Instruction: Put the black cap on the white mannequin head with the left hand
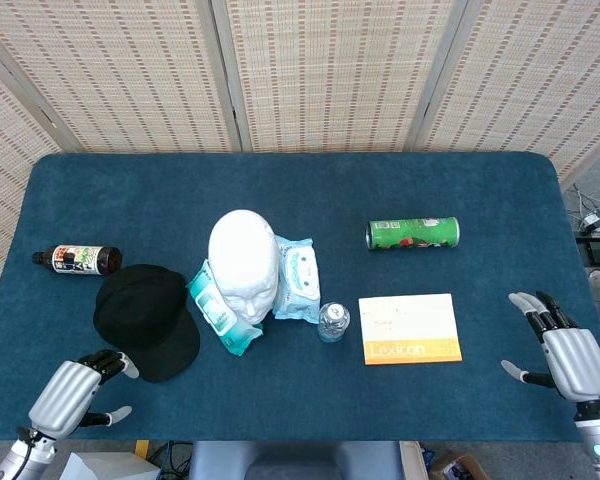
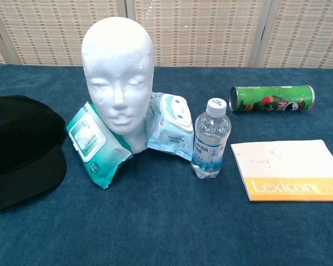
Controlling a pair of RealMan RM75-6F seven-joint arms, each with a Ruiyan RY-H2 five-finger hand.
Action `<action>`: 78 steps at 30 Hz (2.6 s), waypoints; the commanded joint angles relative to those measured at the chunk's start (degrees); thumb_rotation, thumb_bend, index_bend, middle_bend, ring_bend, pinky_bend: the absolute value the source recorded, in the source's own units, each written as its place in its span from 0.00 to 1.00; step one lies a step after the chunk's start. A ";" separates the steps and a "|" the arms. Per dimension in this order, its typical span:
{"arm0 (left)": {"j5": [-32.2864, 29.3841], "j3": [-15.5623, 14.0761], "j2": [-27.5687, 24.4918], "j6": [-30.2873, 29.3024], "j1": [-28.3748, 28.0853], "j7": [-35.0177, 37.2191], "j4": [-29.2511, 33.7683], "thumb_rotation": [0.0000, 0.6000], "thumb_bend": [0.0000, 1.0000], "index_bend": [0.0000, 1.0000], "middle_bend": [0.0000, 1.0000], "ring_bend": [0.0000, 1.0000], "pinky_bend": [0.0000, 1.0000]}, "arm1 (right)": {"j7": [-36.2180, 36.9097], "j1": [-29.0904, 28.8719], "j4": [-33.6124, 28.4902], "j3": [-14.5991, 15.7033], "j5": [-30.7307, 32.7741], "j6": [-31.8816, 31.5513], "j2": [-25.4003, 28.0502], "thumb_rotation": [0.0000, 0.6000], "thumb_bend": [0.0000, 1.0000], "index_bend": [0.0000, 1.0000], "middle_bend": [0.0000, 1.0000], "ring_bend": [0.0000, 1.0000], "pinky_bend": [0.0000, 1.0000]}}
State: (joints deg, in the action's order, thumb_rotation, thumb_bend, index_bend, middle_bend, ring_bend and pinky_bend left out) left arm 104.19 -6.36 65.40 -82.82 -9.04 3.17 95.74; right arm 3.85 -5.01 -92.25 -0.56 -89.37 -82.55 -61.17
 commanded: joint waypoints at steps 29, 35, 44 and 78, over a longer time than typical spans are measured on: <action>-5.73 -0.69 2.37 13.77 -6.29 -3.78 4.42 1.00 0.93 0.32 0.36 0.33 0.55 | 1.23 -0.04 -0.09 -0.25 0.70 0.47 0.64 1.00 0.00 0.13 0.17 0.08 0.34; -8.89 0.09 3.66 15.96 -7.12 -4.30 3.53 1.00 0.93 0.29 0.33 0.30 0.55 | 1.41 -0.03 -0.12 -0.25 0.73 0.52 0.75 1.00 0.00 0.13 0.17 0.08 0.34; -12.56 1.45 4.69 17.71 -8.28 -3.72 2.19 1.00 0.93 0.26 0.29 0.27 0.52 | 1.29 -0.08 -0.15 -0.22 0.71 0.66 0.75 1.00 0.00 0.13 0.17 0.08 0.34; -25.24 6.04 4.21 21.35 -10.15 -1.27 -5.93 1.00 0.93 0.25 0.28 0.26 0.48 | 1.34 -0.14 -0.35 -0.33 0.98 0.85 0.88 1.00 0.00 0.13 0.17 0.08 0.34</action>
State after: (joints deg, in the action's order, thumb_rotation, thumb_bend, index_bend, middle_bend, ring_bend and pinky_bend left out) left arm 79.23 -0.49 69.78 -61.47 -19.24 1.61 90.05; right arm 5.19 -5.15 -92.60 -0.90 -88.38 -81.70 -60.29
